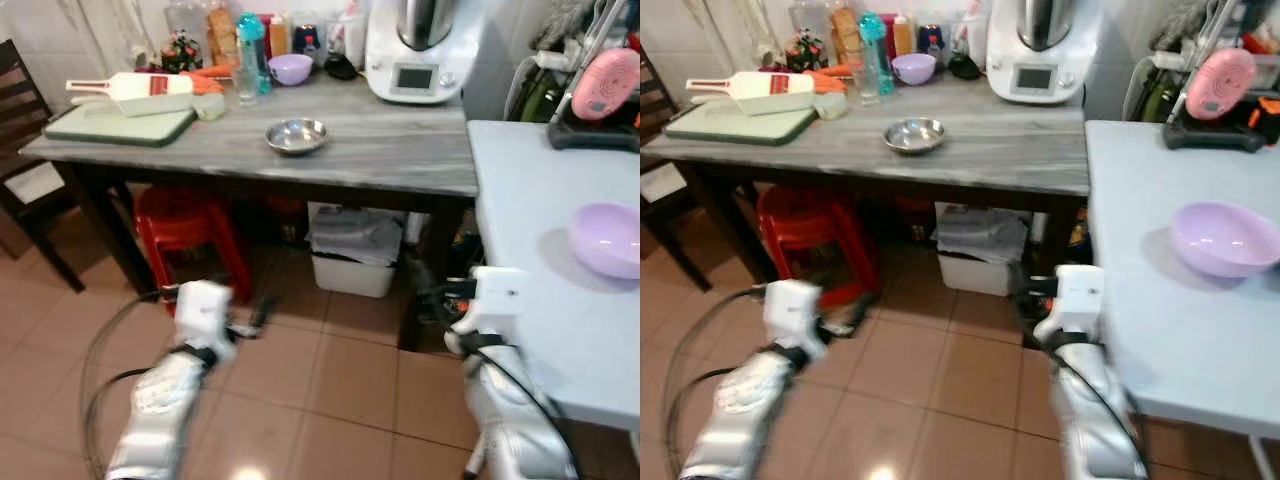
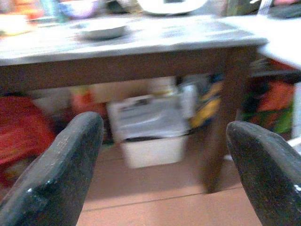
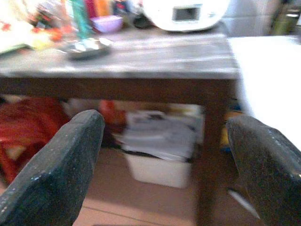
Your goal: Setting the table
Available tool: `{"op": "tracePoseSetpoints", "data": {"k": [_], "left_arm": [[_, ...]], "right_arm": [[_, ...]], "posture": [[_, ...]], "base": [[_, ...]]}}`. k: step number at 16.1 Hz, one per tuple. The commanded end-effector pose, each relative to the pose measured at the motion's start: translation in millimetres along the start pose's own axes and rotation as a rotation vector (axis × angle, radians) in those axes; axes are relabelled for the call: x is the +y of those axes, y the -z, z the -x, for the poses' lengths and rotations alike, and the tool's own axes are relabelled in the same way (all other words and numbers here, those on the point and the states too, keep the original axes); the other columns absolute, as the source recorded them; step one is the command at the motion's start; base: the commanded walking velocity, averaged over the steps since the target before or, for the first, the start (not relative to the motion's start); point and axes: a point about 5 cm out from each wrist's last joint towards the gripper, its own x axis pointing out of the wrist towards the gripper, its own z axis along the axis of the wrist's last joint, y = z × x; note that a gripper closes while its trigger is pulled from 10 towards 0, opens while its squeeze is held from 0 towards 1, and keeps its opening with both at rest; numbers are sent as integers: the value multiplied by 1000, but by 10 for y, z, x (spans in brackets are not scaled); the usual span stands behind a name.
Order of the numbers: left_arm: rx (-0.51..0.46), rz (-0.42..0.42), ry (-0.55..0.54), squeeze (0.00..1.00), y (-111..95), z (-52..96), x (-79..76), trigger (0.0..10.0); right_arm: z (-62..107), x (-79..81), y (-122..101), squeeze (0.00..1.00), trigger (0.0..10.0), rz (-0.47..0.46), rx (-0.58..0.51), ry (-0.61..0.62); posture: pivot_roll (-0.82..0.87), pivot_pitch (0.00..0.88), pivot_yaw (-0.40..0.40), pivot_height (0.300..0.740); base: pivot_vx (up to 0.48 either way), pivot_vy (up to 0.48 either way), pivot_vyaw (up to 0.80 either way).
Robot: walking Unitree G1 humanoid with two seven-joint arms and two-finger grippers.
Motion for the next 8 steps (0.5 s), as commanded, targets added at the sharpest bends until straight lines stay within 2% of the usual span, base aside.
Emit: {"op": "tracePoseSetpoints", "data": {"k": [1,8], "left_arm": [[-3,-29,-19,0,-46,14,97,10000],[-3,-27,-13,0,-42,6,74,10000]], "right_arm": [[-20,48,-28,0,10000,-22,-14,-10],[-43,63,-29,0,10000,-33,-12,-13]], "posture": [[-6,0,40,740],[-5,0,39,740]], "base": [[0,-401,0],[0,-401,0]]}}
